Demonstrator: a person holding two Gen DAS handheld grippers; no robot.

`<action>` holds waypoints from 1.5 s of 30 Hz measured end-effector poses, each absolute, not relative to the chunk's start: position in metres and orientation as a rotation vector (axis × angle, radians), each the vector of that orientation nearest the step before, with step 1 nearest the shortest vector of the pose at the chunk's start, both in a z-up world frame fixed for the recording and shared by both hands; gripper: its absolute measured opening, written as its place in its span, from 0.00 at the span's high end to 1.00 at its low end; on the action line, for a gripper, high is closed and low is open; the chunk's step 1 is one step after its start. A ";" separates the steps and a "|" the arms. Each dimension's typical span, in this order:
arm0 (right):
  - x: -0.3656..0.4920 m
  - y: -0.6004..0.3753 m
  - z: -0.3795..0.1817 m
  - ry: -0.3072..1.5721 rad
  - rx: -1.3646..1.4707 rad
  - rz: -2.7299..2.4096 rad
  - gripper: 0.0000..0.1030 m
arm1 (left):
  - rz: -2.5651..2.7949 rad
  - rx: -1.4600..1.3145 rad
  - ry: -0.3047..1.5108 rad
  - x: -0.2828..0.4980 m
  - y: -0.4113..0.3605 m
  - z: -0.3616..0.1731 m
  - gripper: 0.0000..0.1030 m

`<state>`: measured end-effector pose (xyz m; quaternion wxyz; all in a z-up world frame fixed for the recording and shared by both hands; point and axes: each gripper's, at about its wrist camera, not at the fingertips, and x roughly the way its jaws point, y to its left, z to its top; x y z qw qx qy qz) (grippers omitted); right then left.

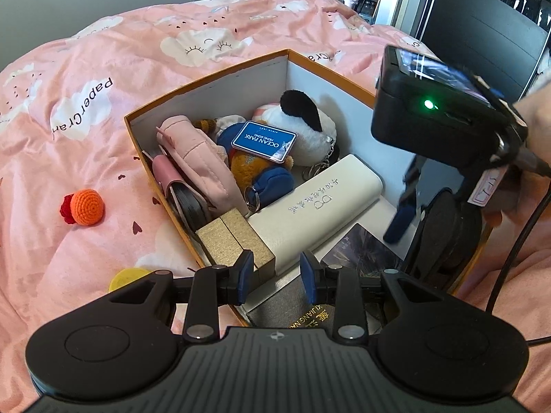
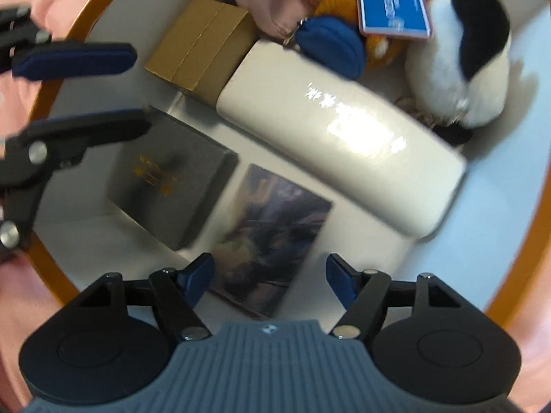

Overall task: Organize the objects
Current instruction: 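Raise both open tools out of the orange box, then grasp the yellow tape measure with the right tool while the left tool moves toward the orange ball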

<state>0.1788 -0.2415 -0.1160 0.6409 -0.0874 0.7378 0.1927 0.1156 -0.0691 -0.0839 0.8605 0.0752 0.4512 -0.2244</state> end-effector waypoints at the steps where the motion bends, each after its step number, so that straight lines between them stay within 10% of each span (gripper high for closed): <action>1: 0.179 -0.244 -0.118 1.690 -0.158 0.428 0.34 | -0.472 0.158 0.946 0.115 -0.069 -0.084 0.63; 34: 0.175 -0.279 -0.100 1.565 0.095 0.354 0.45 | -0.460 0.171 0.940 0.113 -0.071 -0.084 0.63; 45: 0.163 -0.231 -0.002 1.174 -0.164 0.399 0.45 | -0.404 0.121 0.874 0.101 -0.037 -0.038 0.63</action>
